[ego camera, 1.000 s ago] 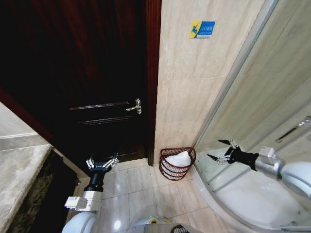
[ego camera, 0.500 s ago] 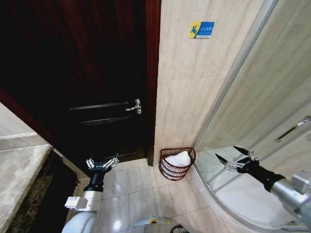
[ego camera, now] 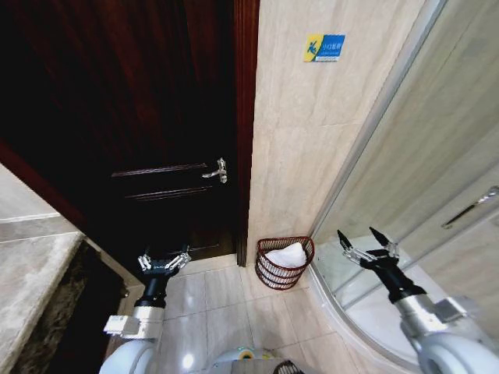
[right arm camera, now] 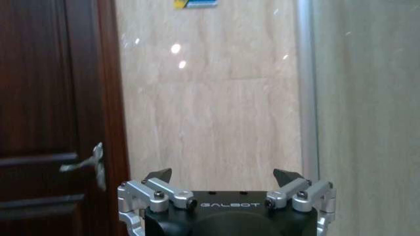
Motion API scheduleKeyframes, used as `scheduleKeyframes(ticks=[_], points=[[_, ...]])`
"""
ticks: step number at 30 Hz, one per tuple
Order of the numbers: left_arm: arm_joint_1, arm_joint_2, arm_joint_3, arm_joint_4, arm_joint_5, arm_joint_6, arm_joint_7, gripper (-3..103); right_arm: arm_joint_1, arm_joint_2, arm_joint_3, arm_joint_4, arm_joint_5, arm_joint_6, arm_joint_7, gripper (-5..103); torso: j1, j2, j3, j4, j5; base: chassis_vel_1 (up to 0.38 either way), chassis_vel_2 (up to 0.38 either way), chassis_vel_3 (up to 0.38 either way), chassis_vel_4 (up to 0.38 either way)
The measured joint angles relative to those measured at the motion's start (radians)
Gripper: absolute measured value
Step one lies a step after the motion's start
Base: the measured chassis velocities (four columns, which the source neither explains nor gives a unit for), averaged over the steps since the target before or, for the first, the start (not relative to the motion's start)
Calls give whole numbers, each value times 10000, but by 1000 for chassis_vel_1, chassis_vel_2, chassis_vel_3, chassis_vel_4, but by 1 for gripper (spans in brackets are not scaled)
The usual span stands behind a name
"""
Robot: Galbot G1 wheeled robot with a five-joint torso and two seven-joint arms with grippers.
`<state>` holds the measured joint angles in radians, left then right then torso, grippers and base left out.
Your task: Discard the used towel into the hamper.
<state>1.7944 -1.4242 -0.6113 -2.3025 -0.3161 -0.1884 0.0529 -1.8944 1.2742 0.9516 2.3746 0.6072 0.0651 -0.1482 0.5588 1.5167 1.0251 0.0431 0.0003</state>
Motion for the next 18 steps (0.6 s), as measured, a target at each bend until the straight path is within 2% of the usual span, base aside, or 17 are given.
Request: scheduleKeyframes(ticks=[6,13,18], points=[[0,-1,0,0,0,0,0,100,289,795,-751,-977,-638,1047,-395,100,0,0,0,0,-6,0,0,0,0],[0,-1,0,0,0,0,0,100,513,1697,-1064,-2228,-1136,1760,-946,100,0,0,0,-1,-3,0,0,0,0],[0,0,0,1,0,0,0,100,554,1933,-1206,-2927,-1342,2189,-1197,100,0,0,0,-2,-3,0,0,0,0]])
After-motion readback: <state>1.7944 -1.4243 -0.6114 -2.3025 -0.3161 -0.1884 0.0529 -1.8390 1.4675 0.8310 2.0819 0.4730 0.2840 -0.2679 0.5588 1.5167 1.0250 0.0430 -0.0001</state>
